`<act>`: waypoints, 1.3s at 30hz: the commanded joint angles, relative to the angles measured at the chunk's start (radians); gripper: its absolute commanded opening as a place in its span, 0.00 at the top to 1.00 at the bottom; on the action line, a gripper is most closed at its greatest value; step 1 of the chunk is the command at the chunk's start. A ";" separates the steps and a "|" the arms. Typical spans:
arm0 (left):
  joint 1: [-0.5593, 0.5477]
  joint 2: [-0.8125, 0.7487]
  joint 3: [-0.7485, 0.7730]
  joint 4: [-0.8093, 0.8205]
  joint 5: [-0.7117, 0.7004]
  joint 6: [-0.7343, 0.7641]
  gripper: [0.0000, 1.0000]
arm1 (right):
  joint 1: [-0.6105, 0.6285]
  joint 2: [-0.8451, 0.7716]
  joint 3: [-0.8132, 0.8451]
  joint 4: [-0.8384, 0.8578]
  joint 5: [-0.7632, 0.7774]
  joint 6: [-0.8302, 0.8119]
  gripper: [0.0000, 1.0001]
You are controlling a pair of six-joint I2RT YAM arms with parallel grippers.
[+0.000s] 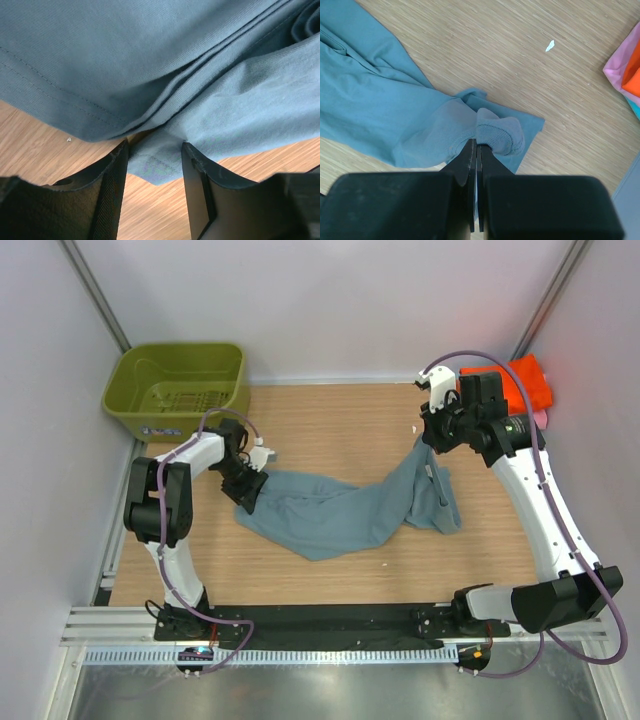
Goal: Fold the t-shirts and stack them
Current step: Flatten the tshirt out
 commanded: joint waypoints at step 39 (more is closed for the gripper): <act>0.020 -0.253 0.022 0.043 0.064 -0.117 1.00 | 0.008 -0.094 -0.240 -0.151 -0.282 -0.039 0.99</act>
